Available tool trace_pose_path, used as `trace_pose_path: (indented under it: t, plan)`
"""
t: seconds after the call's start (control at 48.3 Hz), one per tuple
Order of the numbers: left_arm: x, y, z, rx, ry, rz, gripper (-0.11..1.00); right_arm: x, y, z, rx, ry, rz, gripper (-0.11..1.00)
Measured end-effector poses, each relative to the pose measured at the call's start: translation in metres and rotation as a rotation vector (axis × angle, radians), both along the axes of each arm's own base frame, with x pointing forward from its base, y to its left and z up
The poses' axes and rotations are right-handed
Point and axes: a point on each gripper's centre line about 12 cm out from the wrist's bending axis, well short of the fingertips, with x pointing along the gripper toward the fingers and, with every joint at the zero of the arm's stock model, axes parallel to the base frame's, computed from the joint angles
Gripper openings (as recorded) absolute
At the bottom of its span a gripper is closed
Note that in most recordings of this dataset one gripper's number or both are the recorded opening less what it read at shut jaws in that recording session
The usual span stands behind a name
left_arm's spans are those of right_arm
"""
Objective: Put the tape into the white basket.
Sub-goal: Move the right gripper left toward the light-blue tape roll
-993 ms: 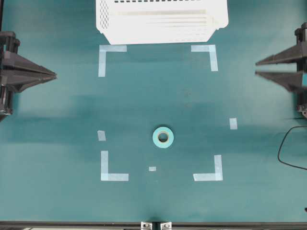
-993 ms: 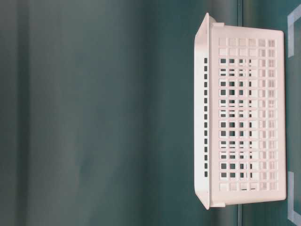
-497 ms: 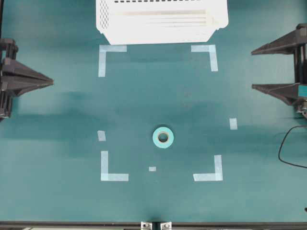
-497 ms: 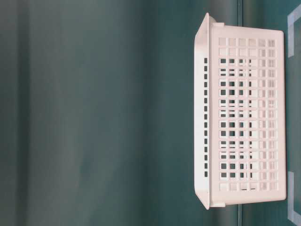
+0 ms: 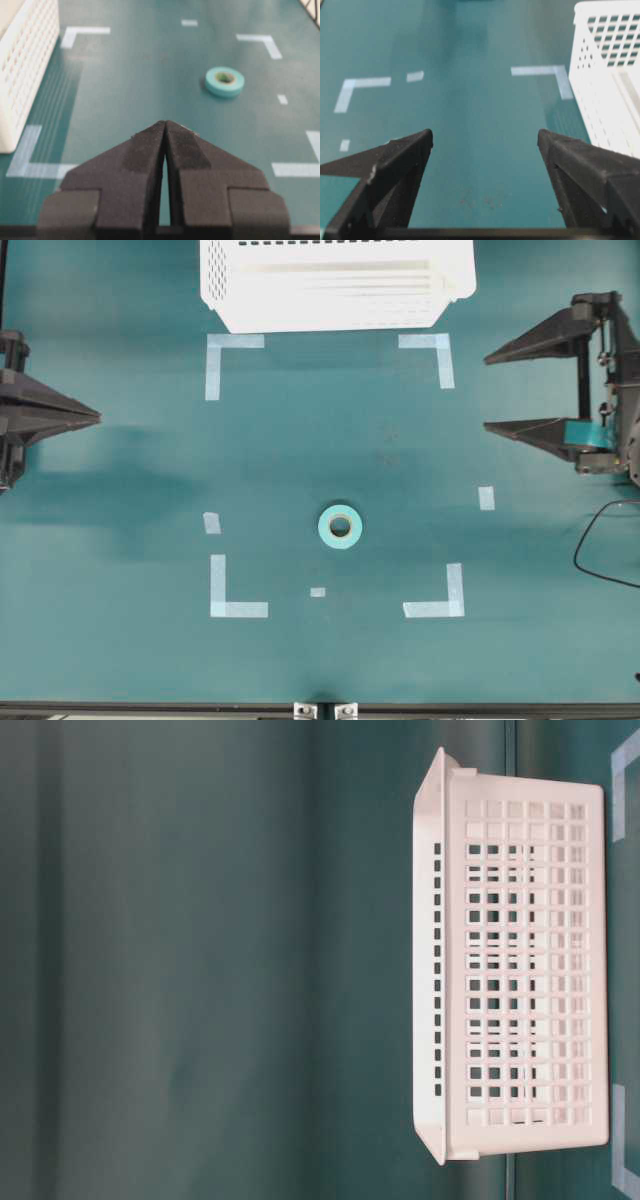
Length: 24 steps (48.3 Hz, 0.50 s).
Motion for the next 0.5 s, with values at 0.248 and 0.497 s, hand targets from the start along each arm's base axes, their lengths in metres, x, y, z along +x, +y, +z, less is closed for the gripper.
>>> trace_pose_path:
  t: [0.248, 0.497]
  plan:
    - [-0.002, 0.000, -0.004, 0.000, 0.009, 0.000, -0.11, 0.012, 0.006, -0.007, -0.001, 0.054, 0.026, 0.96]
    - [-0.004, 0.000, -0.010, 0.000, 0.023, 0.000, -0.11, 0.027, 0.013, -0.016, -0.010, 0.133, 0.056, 0.96]
